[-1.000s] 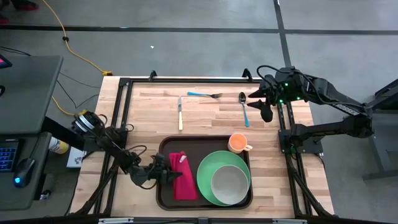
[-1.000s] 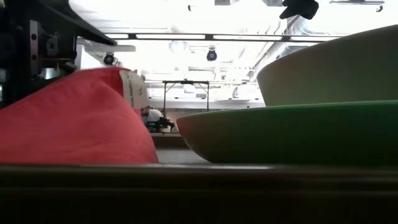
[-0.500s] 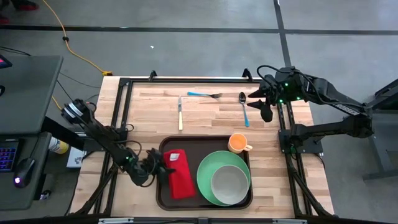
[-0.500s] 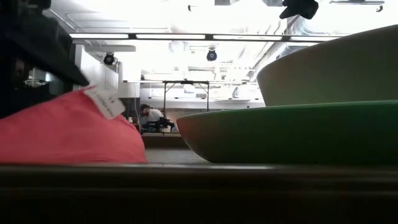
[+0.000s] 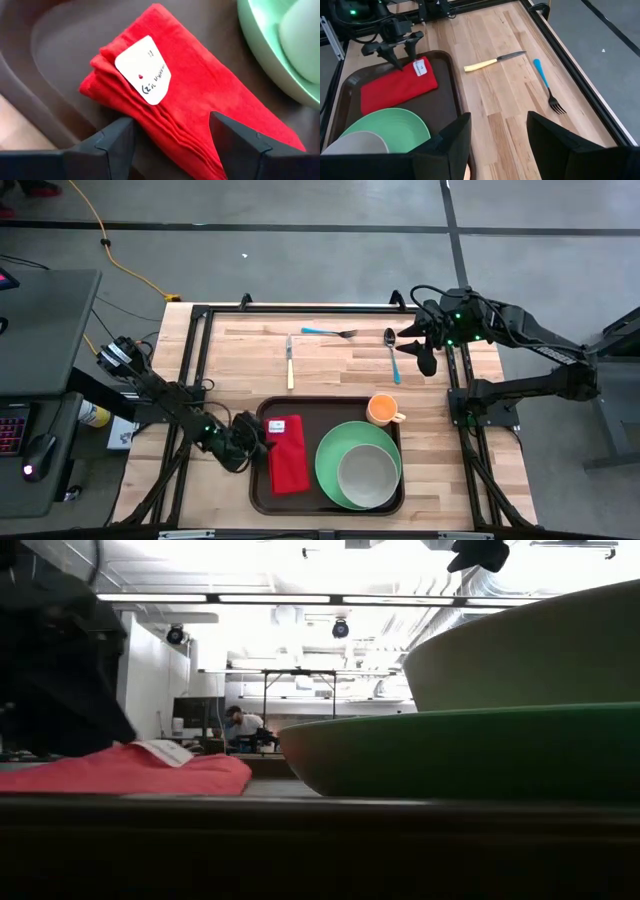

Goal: Set up tray
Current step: Put the red cloth table napkin to the left side of the brown tray, then put the yellow knife on the top of red cloth table napkin

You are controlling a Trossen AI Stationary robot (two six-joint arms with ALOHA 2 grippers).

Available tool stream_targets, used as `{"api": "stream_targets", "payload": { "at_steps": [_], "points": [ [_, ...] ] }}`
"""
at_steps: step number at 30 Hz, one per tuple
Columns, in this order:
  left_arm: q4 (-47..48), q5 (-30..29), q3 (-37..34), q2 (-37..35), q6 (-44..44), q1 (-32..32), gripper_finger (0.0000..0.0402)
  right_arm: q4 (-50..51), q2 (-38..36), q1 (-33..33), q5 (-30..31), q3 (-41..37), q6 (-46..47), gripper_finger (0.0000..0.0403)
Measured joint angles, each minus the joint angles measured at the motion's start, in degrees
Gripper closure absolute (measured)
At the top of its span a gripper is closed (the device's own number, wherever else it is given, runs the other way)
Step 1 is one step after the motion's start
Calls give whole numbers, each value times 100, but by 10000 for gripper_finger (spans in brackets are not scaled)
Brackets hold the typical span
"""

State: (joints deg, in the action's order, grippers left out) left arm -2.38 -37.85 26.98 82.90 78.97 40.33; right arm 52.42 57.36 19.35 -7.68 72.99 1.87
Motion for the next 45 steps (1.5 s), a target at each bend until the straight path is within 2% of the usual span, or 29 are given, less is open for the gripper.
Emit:
{"api": "stream_targets", "payload": {
  "at_steps": [5, 9, 14, 23, 28, 34, 37, 41, 45],
  "points": [
    [147, 371, 112, -124, -884, -620, 126, 0, 83, 1, -65, 0, 0, 233],
    [290, 987, 276, -126, -1535, -1067, 126, 1, 120, -1, -107, 0, 0, 233],
    [441, 1518, 478, -125, -1684, -1221, 126, 44, 120, 1, -109, 0, 0, 233],
    [2679, 2042, 1280, -121, -1573, -1219, 126, 173, 120, 0, -107, 0, -70, 233],
    [3620, 1887, 1739, -121, -1576, -1219, 126, 173, 118, 1, -80, 0, -87, 233],
    [4537, 776, 2382, -121, -1752, -1219, 126, 173, 118, 0, -76, 0, -87, 233],
    [4729, 454, 2540, -121, -2001, -1272, 126, 173, 118, -1, -74, 0, -83, 233],
    [4784, 450, 2557, -124, -1830, -1488, 126, 173, 118, -1, -33, 0, 59, 233],
    [4779, 658, 2559, -178, -1705, -1878, 126, 170, 118, -1, 292, 0, 321, 233]
  ]
}}
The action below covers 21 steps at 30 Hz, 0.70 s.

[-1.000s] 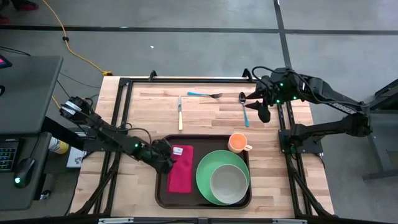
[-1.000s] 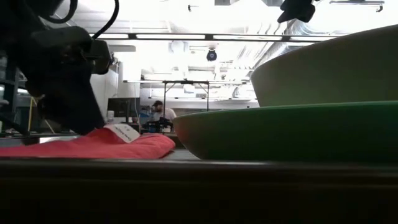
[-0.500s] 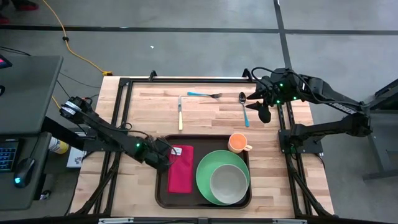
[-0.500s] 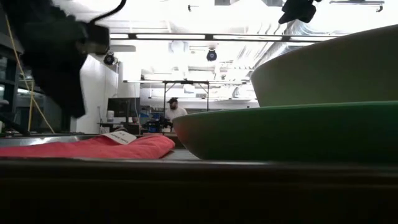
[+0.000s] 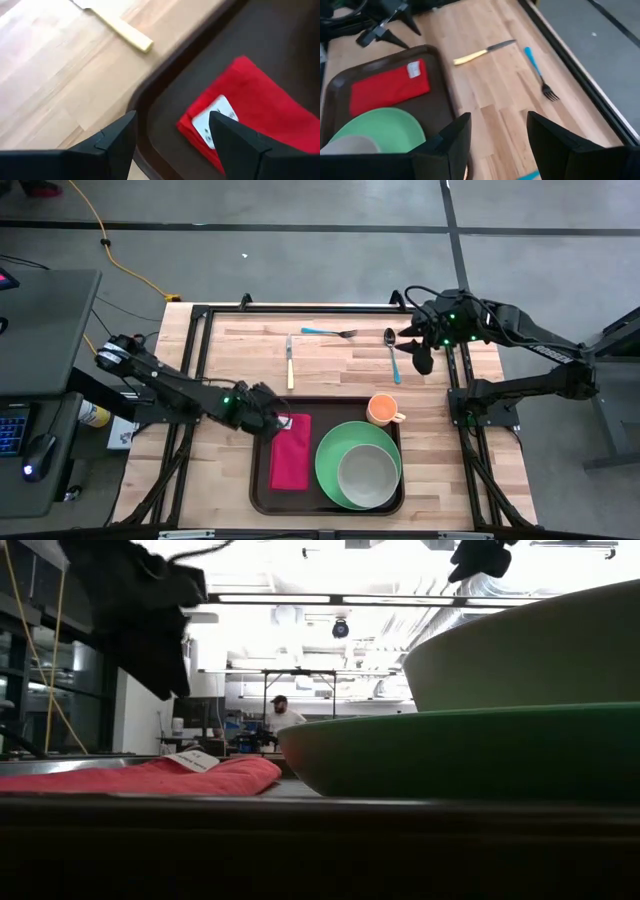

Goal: Set up tray
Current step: Put the yellow knife on the top of red cloth table napkin

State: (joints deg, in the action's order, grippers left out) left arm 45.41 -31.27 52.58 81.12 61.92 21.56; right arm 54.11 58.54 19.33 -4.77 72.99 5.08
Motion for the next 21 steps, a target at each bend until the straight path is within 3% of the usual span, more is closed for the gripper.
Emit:
{"api": "stream_targets", "payload": {
  "at_steps": [15, 21],
  "points": [
    [417, 327, -11, -603, -58, -1627, 126, -178, 0, 143, 436, -4, 138, 233],
    [-362, 716, -1, -597, -589, -2605, 126, 260, 0, 337, 438, -4, -92, 233]
  ]
}}
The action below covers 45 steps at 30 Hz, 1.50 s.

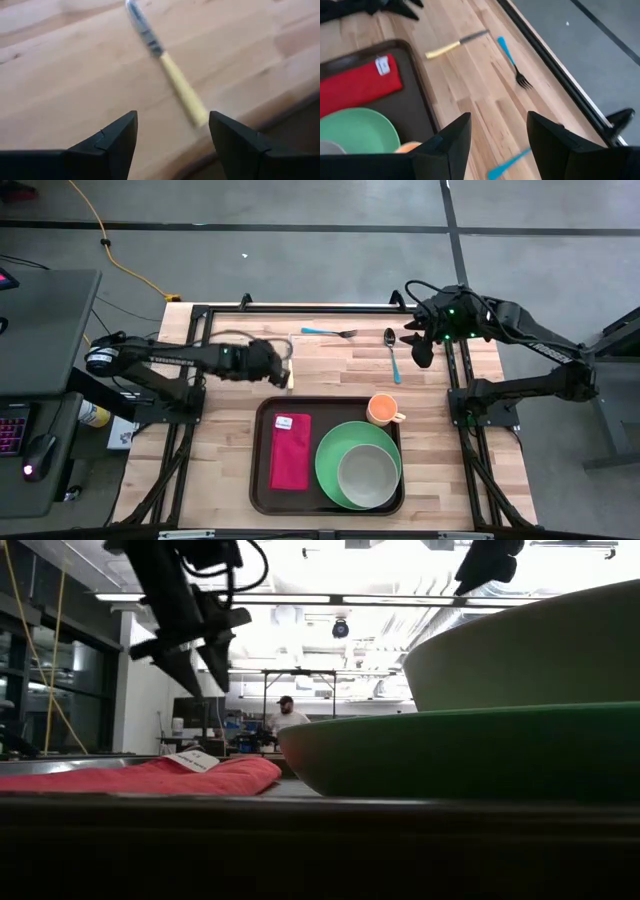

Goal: Set up tray
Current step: Put the yellow knife on the top of red cloth table napkin

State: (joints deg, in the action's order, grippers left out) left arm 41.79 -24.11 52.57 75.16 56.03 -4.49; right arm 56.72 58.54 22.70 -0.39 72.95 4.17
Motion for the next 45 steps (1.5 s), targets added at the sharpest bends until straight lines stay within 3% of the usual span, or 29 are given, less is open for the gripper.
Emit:
{"api": "stream_targets", "payload": {
  "at_steps": [9, 16, 21, 26, 45],
  "points": [
    [-587, 933, 0, 25, -672, -1190, 126, 384, 0, 226, 18, 0, -452, 233],
    [-650, 1727, -1, 484, -654, -1249, 126, 445, 0, 365, 22, 0, -793, 233],
    [-1222, 2062, -5, 874, -660, -1252, 126, 440, 0, 408, 5, 1, -1036, 233],
    [-1712, 2073, 0, 1087, -648, -1252, 126, 447, 0, 410, -15, 2, -1190, 233],
    [-1826, 1701, 3, 1383, -22, -1316, 126, 475, 0, 410, -191, 2, -1281, 233]
  ]
}}
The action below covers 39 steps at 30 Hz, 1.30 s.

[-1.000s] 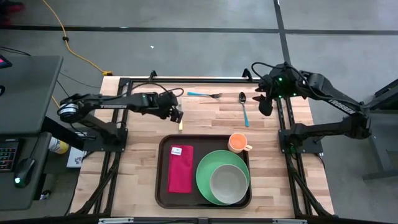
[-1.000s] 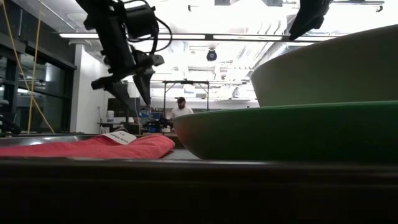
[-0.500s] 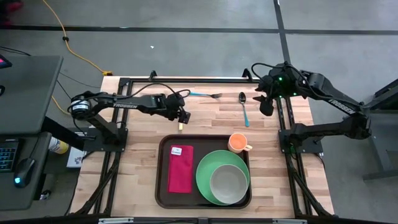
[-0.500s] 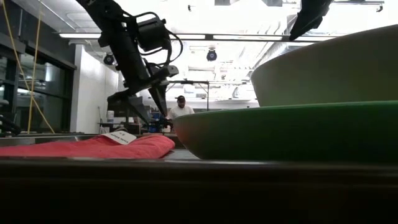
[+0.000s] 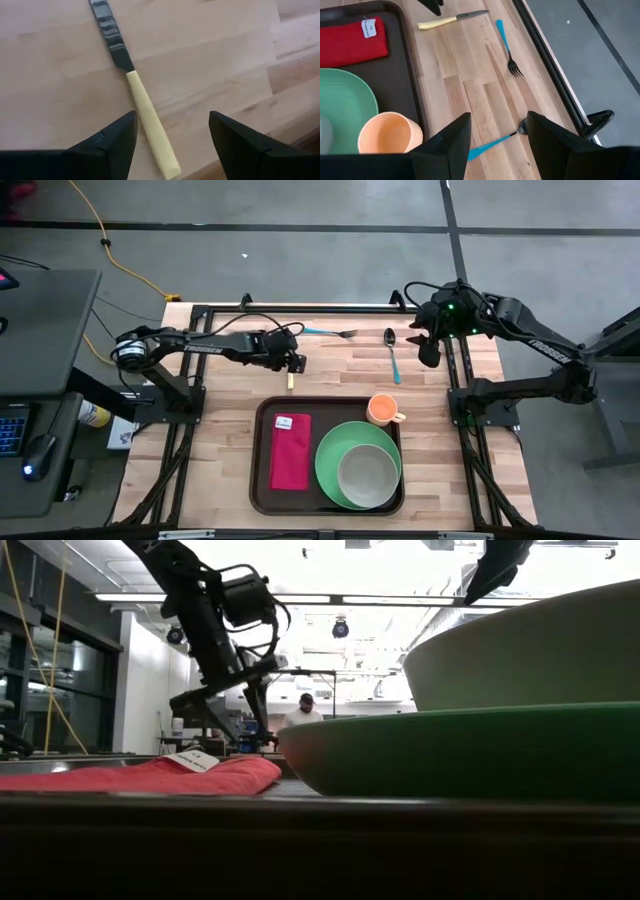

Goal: Set up tray
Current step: Put the yellow knife on the top of red cloth table napkin

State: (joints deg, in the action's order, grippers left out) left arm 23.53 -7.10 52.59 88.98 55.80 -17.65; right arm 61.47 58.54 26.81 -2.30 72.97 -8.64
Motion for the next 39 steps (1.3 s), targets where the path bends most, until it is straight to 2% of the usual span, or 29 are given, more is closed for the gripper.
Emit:
{"api": "stream_targets", "payload": {
  "at_steps": [5, 10, 15, 20, 30, 39],
  "points": [
    [45, 165, 82, 311, -2, 4, 126, -2, 0, 0, -70, 0, 0, 233],
    [131, 130, 498, 789, -208, 3, 126, -2, 0, 0, -121, 0, 49, 233],
    [1112, -3, 1164, 1295, -608, 2, 126, 68, 0, 0, -230, 0, 112, 233],
    [1520, -122, 1578, 1596, -763, 2, 126, 156, -2, -17, -267, 0, 219, 233],
    [1604, -398, 1590, 1623, -241, 3, 126, 309, -7, -20, -267, 2, 264, 233],
    [1691, -363, 1415, 1620, 486, 2, 126, 337, -7, -20, -389, 2, 247, 233]
  ]
}}
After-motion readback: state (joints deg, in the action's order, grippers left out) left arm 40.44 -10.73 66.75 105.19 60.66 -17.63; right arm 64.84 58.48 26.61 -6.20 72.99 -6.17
